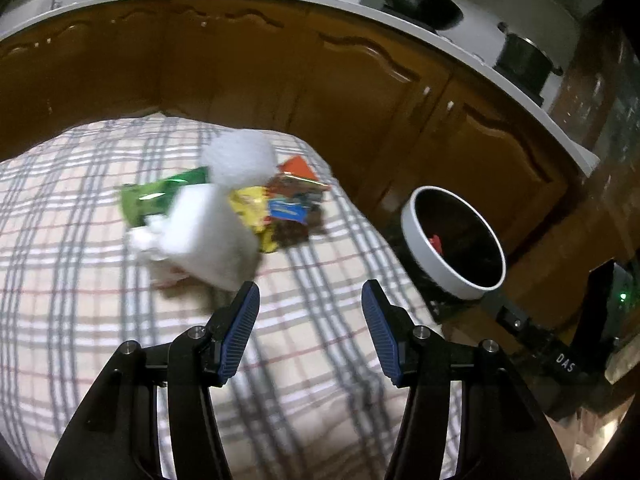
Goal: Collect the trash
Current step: 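Move both open tools back over the table trash, then grasp the white foam block with the left tool while the right tool grasps an orange cartoon snack bag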
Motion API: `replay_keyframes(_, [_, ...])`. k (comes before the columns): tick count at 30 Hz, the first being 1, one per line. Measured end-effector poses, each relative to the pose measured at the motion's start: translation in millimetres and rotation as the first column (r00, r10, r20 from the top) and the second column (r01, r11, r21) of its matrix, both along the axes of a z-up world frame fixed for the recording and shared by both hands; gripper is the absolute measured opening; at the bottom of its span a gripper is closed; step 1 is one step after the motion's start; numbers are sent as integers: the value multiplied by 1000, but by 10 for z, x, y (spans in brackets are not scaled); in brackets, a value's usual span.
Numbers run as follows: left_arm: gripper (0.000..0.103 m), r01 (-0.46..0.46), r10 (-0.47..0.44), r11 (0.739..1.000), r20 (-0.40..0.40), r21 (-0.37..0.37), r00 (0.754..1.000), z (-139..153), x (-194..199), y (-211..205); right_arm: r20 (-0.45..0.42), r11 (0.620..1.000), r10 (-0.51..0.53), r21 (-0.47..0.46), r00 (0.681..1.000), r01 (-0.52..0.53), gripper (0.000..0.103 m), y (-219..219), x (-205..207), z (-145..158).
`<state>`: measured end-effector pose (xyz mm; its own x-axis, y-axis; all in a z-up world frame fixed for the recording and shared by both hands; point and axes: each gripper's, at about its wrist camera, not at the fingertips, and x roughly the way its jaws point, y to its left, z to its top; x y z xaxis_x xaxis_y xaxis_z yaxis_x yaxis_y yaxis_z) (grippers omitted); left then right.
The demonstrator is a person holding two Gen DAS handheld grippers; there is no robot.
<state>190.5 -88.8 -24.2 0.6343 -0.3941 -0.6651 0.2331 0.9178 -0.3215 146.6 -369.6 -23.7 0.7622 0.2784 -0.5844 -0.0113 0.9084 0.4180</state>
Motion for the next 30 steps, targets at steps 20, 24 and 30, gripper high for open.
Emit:
replay_keyframes(20, [54,-32,32,999,8,5,999,5,152,615,-16,994,114,-2,993,-114,85,654,182,-3])
replay_keyframes(24, [54,-21,21,1000,16,15,1000,23,245,626,-19,991,133,3,991,-133,85,744,329,0])
replay_keyframes(30, [54,-8,8,1000,7,25,1000,-14,399,617,-27,986,165,1,986,-165,82,863,638,-18])
